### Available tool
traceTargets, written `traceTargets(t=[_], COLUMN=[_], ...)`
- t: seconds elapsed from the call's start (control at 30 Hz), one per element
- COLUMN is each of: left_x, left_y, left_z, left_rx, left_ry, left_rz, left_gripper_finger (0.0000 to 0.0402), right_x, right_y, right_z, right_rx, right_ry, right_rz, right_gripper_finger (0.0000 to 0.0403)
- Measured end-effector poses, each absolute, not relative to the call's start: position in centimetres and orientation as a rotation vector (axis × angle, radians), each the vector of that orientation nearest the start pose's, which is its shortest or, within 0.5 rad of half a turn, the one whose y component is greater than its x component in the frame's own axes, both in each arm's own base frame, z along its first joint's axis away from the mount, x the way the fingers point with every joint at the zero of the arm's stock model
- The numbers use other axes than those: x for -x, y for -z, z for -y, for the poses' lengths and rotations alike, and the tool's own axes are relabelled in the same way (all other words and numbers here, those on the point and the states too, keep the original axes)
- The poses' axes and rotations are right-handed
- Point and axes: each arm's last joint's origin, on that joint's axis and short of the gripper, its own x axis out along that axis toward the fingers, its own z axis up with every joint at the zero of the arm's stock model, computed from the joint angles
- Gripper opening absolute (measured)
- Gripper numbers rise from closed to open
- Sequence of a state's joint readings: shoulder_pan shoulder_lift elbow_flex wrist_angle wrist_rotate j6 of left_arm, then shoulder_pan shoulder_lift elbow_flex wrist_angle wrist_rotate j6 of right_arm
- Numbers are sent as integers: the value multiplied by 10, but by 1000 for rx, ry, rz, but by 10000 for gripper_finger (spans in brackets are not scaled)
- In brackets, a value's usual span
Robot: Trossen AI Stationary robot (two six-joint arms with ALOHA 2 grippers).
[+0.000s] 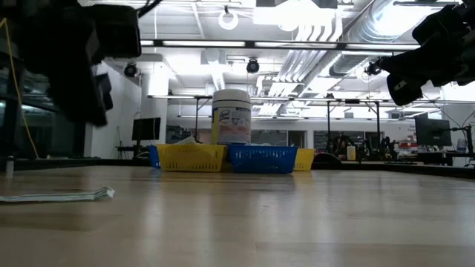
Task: Pick & Place First Aid Supplies
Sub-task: Put the green bandage pad into the left yellow bin
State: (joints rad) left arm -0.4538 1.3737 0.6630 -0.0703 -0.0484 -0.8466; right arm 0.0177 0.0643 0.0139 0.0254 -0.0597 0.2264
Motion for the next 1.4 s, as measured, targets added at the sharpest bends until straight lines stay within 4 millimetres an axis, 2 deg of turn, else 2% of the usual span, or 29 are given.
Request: traceTargets(t=[0.17, 0.37, 0.67, 1.0, 1.4], left_x=[-258, -286, -290, -292, -297], left_y=[-172, -173, -170, -172, -162], left_z=[126, 141, 142, 142, 145], left_rx=[441, 19, -467, -692, -822], left_ry=[124, 361, 587, 691, 770], left_rz=[-919, -931, -1106, -1020, -972], left_gripper_finger=[117, 117, 117, 117, 117], right_x=[-101, -101, -102, -102, -102], right_y=[-166, -165, -164, -164, -164], right_z=[-3, -3, -4, -4, -4], right_rx=[-227, -227, -227, -227, -227], right_ry=[-74, -73, -73, -72, -72], right_rz=[-33, -43, -48, -54, -54], right_gripper_finger=[0, 0, 1, 1, 1])
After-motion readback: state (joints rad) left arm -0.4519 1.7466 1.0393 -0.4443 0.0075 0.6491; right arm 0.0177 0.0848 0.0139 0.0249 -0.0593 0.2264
